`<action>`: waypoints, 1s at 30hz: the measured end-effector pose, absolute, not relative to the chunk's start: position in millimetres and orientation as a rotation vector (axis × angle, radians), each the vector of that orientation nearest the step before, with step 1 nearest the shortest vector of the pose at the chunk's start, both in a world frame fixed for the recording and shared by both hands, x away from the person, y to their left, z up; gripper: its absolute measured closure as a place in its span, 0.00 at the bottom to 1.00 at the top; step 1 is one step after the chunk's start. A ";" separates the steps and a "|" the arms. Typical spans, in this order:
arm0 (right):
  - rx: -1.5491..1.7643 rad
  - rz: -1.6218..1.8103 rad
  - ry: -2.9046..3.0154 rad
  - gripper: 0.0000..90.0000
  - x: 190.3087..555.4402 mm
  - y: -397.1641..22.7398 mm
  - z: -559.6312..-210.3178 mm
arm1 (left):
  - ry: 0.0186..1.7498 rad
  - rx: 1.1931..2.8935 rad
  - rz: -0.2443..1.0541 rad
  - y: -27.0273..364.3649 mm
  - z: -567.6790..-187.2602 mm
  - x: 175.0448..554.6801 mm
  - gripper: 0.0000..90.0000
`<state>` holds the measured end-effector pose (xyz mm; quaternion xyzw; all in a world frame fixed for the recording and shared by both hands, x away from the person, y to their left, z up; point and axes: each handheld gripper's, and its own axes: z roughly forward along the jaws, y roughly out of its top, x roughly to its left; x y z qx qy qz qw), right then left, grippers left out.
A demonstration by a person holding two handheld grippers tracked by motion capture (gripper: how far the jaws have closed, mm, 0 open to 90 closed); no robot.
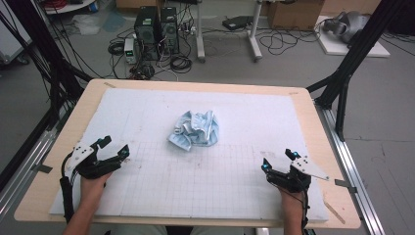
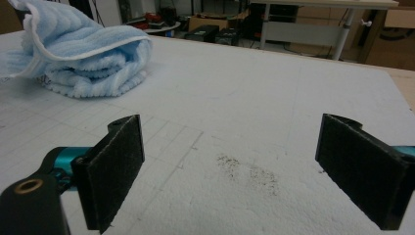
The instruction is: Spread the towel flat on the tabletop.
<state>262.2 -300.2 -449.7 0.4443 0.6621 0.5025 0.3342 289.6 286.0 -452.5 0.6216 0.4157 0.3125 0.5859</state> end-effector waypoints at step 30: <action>1.171 1.370 1.815 0.11 267.3 -294.3 -423.3 | 0.989 1.437 0.672 290.6 -452.3 292.9 0.20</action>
